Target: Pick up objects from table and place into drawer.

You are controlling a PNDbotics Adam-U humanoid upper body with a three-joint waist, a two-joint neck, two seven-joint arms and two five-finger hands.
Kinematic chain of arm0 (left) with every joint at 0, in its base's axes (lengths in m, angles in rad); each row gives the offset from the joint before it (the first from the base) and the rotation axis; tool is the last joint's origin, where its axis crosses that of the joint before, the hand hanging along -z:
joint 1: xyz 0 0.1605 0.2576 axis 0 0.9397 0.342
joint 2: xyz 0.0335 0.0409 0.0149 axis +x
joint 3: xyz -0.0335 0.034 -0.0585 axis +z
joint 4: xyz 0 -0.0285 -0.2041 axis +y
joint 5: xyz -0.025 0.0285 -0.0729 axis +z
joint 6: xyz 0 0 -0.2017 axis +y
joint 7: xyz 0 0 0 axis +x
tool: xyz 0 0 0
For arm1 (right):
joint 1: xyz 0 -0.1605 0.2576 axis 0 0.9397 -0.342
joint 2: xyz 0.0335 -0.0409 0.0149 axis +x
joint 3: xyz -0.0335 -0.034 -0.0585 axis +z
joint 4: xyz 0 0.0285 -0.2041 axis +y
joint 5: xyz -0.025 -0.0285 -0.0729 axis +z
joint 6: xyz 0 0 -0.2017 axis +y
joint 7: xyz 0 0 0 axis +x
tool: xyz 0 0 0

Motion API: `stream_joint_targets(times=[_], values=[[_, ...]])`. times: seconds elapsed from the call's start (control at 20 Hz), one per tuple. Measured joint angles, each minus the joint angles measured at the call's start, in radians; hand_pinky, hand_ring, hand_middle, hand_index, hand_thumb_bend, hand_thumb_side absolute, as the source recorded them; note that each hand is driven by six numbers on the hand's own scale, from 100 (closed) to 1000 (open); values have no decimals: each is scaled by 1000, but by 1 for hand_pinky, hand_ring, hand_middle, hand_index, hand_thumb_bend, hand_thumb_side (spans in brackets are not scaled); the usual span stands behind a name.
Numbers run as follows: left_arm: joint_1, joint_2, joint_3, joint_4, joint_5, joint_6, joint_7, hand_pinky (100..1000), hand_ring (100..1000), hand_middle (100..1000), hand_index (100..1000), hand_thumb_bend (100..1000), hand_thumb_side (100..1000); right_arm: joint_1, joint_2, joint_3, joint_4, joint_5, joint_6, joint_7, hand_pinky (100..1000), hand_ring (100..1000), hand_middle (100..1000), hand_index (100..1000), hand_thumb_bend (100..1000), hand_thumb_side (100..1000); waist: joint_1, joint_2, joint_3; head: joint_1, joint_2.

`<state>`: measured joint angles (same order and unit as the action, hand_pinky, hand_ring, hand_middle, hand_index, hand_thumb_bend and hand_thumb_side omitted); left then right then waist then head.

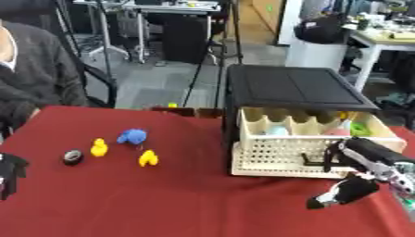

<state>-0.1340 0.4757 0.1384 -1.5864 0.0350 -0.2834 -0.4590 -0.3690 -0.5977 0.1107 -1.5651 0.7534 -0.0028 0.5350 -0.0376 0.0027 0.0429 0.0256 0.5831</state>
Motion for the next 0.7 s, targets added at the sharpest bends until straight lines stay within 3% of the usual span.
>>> stream_joint_targets(times=[0.7], values=[[0, 1, 0, 5, -7, 1, -1, 231, 355, 484, 687, 100, 676, 24, 9, -3, -56, -6, 6, -63, 107, 100, 100, 715, 993, 552, 0, 0, -5, -1, 0]])
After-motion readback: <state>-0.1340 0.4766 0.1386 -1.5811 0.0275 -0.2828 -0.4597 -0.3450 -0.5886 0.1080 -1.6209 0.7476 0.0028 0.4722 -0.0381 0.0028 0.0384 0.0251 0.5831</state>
